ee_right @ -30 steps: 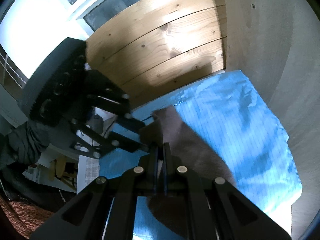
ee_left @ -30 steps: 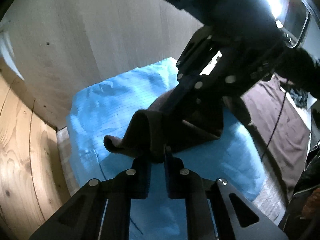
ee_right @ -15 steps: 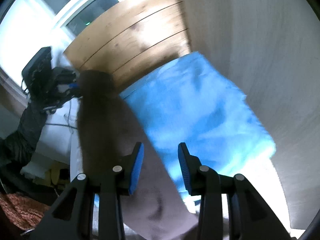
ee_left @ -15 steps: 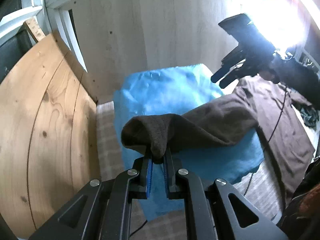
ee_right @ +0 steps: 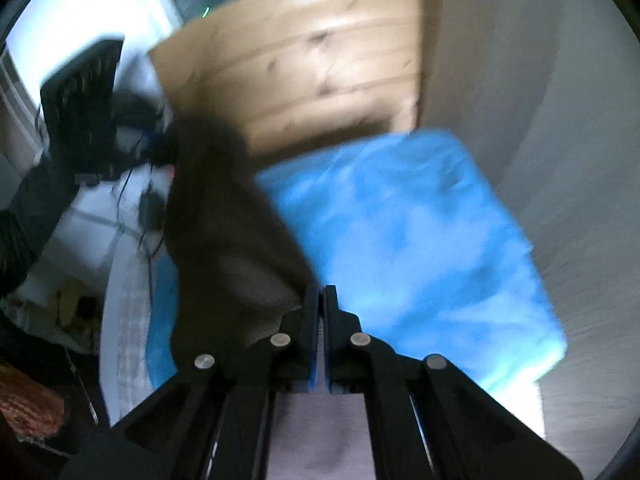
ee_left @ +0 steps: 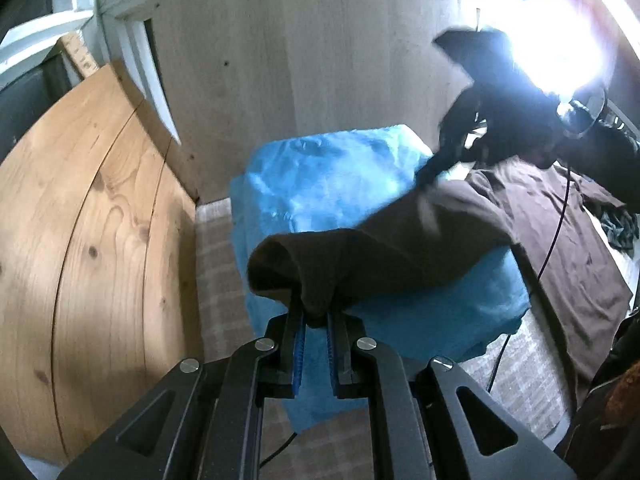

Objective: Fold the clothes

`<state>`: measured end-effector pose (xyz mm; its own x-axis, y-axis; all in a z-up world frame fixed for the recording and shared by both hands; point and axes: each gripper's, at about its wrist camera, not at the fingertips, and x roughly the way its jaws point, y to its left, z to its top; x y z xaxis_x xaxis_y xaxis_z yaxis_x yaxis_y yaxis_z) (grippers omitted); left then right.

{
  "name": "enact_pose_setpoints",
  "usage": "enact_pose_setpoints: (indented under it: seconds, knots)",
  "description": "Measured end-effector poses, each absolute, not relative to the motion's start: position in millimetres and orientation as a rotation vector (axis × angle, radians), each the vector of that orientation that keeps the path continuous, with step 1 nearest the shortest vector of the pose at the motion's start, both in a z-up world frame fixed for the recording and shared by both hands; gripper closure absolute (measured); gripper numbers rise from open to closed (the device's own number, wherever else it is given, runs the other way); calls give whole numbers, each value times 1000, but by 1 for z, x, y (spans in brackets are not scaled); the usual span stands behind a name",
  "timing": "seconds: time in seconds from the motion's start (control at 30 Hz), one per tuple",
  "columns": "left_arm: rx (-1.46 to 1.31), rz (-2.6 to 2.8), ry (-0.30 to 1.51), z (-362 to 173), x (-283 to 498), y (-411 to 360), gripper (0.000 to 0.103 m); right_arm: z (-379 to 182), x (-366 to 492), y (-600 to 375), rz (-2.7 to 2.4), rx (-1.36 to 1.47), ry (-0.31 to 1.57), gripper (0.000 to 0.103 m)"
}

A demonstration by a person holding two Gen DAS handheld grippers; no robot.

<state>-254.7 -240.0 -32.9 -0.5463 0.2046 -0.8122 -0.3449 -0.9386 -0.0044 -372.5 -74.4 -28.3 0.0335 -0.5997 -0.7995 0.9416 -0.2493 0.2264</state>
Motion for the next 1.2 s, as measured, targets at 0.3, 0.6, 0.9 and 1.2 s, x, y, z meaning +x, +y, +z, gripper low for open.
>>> enact_pose_setpoints:
  seconds: [0.3, 0.6, 0.9, 1.2]
  knots:
    - [-1383, 2474, 248, -71, -257, -245, 94, -35, -366, -110, -1536, 1045, 549, 74]
    - [-1528, 2483, 200, -93, -243, -264, 87, -52, -353, -138, -1542, 1036, 684, 81]
    - [-1380, 2639, 272, -36, -224, -263, 86, -24, -341, -118, -1540, 976, 556, 79]
    - [-1688, 2475, 244, -121, -278, -258, 81, -59, -314, -126, -1435, 1070, 649, 79]
